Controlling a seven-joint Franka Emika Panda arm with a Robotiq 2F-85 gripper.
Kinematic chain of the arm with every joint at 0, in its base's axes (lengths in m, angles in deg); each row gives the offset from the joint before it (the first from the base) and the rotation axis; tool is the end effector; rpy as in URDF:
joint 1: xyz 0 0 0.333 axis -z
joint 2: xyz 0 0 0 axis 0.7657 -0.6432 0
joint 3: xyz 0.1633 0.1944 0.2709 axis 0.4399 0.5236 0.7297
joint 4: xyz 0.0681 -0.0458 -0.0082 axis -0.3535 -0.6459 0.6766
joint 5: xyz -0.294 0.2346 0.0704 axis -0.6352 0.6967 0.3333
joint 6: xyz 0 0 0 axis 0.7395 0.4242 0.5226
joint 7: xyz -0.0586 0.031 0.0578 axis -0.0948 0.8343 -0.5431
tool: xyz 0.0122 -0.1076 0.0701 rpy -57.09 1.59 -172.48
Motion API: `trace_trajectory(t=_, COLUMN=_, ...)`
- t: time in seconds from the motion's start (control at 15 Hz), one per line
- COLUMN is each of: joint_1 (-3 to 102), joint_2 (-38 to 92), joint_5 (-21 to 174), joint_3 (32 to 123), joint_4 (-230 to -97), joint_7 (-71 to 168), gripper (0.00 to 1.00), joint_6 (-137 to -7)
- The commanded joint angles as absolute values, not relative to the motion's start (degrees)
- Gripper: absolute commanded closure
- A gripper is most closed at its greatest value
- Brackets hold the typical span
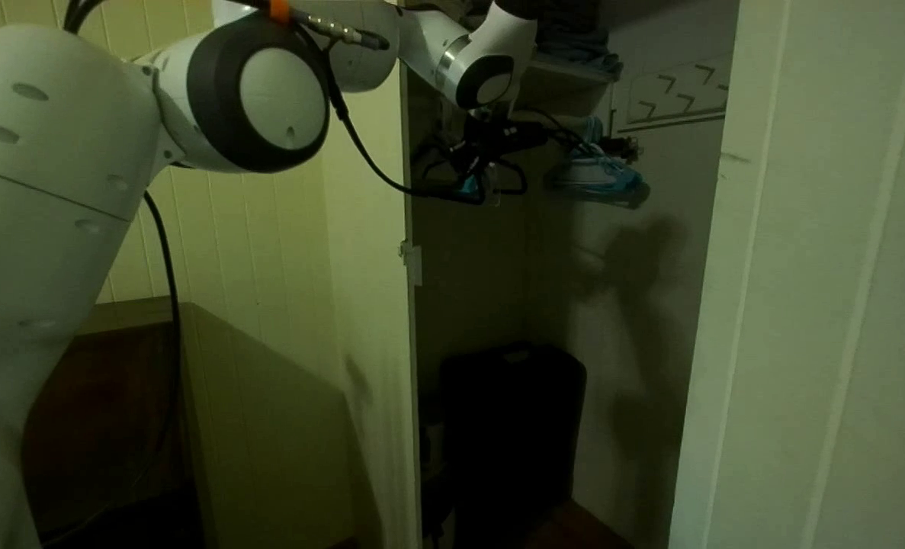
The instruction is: Move one blue hanger to the right side of the rail.
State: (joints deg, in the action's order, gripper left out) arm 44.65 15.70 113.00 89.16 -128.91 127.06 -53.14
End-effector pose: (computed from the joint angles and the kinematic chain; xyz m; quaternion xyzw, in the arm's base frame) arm 0.7282 0.1768 0.6860 -0.7123 -0.5778 -0.3733 0.1390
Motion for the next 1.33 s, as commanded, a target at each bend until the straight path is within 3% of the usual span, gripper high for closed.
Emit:
trace_trajectory(t=0.0, joint_1=45.5, joint_2=11.6, joint_5=115.1, joint_3=90.4, joint_4=-122.0, joint_7=126.4, gripper=0.64, joint_6=-49.1)
trace_trajectory(t=0.2, joint_1=45.5, joint_2=10.3, joint_5=115.5, joint_3=90.5, joint_4=-119.9, joint_7=125.1, gripper=0.77, joint_6=-46.7)
trace_trajectory(t=0.33, joint_1=45.4, joint_2=9.5, joint_5=115.3, joint_3=90.4, joint_4=-118.8, joint_7=125.3, gripper=0.79, joint_6=-46.3)
trace_trajectory(t=0.4, joint_1=45.5, joint_2=9.0, joint_5=115.6, joint_3=90.7, joint_4=-118.3, joint_7=126.5, gripper=0.73, joint_6=-46.6)
trace_trajectory(t=0.53, joint_1=45.5, joint_2=8.3, joint_5=115.6, joint_3=91.0, joint_4=-117.5, joint_7=126.7, gripper=0.74, joint_6=-46.6)
trace_trajectory(t=0.6, joint_1=45.5, joint_2=8.0, joint_5=115.5, joint_3=91.0, joint_4=-117.0, joint_7=126.6, gripper=0.92, joint_6=-46.9)
trace_trajectory(t=0.73, joint_1=45.6, joint_2=7.2, joint_5=115.7, joint_3=91.4, joint_4=-116.2, joint_7=126.9, gripper=1.0, joint_6=-47.1)
trace_trajectory(t=1.27, joint_1=48.6, joint_2=10.8, joint_5=116.5, joint_3=92.1, joint_4=-116.9, joint_7=125.2, gripper=0.98, joint_6=-35.5)
